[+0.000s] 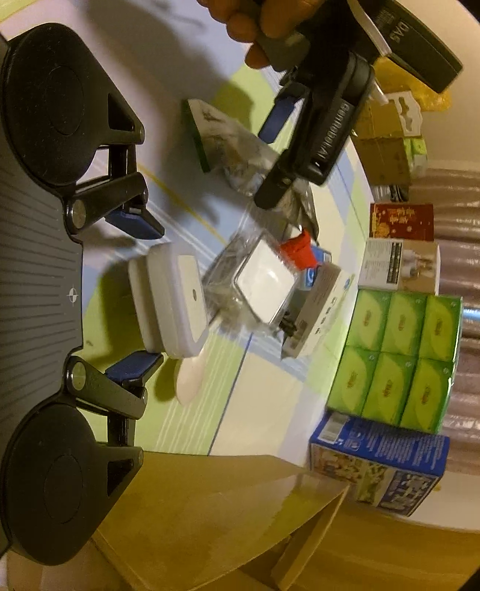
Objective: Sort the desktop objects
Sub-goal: 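Grasp the silver foil bag with the left tool while the right holds the night light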
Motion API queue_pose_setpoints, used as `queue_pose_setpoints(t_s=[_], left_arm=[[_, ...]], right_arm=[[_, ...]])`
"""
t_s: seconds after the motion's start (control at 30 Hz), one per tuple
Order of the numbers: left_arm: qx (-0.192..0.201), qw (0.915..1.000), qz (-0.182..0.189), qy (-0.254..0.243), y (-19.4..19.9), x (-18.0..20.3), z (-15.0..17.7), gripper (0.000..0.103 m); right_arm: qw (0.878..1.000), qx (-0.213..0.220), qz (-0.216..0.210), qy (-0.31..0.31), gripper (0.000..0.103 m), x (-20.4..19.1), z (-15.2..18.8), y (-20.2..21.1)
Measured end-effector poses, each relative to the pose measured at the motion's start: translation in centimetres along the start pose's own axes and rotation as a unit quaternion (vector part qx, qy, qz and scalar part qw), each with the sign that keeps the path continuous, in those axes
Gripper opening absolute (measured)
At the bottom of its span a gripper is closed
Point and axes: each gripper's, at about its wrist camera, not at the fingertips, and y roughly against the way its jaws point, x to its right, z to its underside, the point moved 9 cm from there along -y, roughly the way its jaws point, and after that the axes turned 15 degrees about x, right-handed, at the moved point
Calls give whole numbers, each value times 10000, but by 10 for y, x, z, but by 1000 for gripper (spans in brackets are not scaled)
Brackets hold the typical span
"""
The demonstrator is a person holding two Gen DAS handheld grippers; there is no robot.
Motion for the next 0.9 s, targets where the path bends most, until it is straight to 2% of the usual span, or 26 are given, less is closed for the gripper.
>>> queue_pose_setpoints(t_s=[0.2, 0.27, 0.4, 0.47, 0.5, 0.53, 0.63, 0.7, 0.83, 0.9], left_arm=[[-149, 9998, 163, -22, -8, -2, 2, 83], [-161, 9997, 135, -153, -8, -2, 3, 73], [-195, 9986, 156, -463, -2, -2, 5, 61], [-232, 9979, 173, -581, 4, -4, 5, 55], [-252, 9972, 176, -678, 8, -5, 5, 54], [-290, 9963, 179, -785, 11, -7, 6, 53], [-389, 9945, 193, -953, 22, -10, 9, 53], [-397, 9944, 217, -959, 29, -13, 10, 57], [-282, 9961, 167, -816, 30, -16, 1, 73], [-337, 9956, 127, -863, 23, -16, 0, 73]], right_arm=[[9995, 48, 187, 263, 78, -2, -2, -7], [9996, 48, 187, 217, 82, -1, -3, -10], [9998, 75, 185, -58, 82, 5, -8, -16], [9998, 57, 149, -139, 81, 5, -10, -17], [9998, 70, 150, -137, 77, 4, -11, -16], [9998, 59, 149, -114, 67, 3, -12, -15], [9998, 36, 107, -166, 63, -1, -13, -10], [9997, 8, 122, -205, 63, -2, -11, -6], [9997, -9, 143, -218, 63, -2, -9, -2], [9997, -23, 139, -219, 63, -2, -9, -3]])
